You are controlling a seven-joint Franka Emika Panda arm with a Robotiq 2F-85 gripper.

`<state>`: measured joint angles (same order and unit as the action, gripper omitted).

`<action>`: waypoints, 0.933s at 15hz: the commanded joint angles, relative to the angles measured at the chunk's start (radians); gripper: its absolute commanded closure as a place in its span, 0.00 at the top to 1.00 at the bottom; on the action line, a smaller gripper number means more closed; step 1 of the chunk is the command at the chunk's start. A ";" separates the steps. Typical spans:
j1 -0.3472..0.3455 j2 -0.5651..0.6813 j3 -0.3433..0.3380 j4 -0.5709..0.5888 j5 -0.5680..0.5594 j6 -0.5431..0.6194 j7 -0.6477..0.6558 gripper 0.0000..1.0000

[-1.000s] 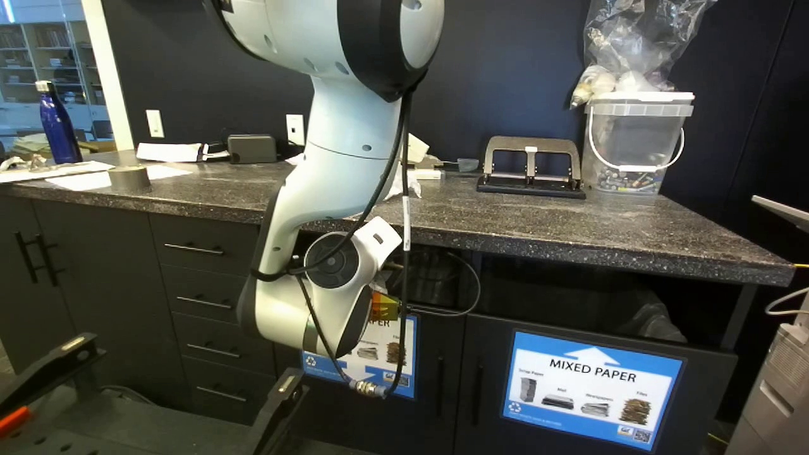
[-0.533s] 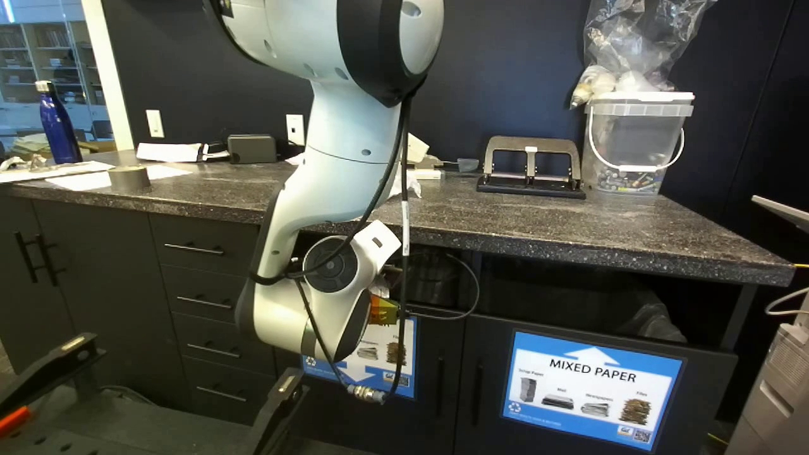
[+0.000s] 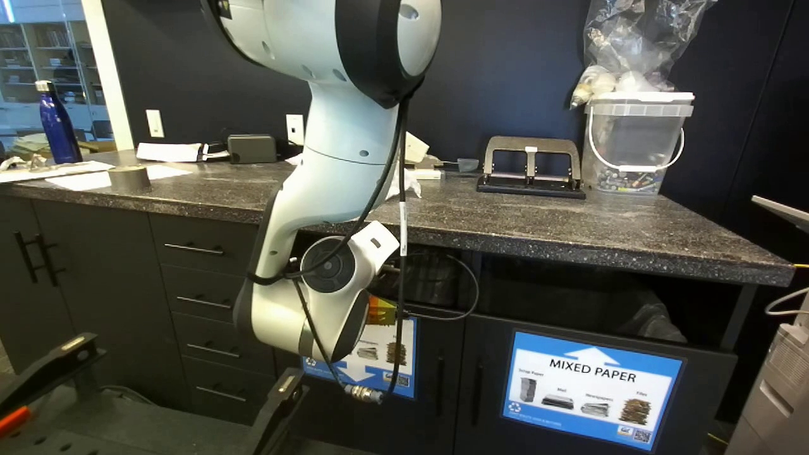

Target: Put the tissues inside the rubbish bin.

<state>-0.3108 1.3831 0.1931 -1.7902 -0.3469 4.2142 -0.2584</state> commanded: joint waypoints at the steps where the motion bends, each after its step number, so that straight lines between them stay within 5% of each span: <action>1: 0.113 -0.072 -0.091 -0.049 0.062 0.019 0.091 1.00; 8: 0.236 -0.301 -0.147 -0.338 0.172 -0.158 0.186 1.00; 14: 0.285 -0.606 -0.112 -0.590 0.259 -0.539 0.256 1.00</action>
<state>-0.0501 0.9714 0.0696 -2.2271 -0.1263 3.8505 -0.0522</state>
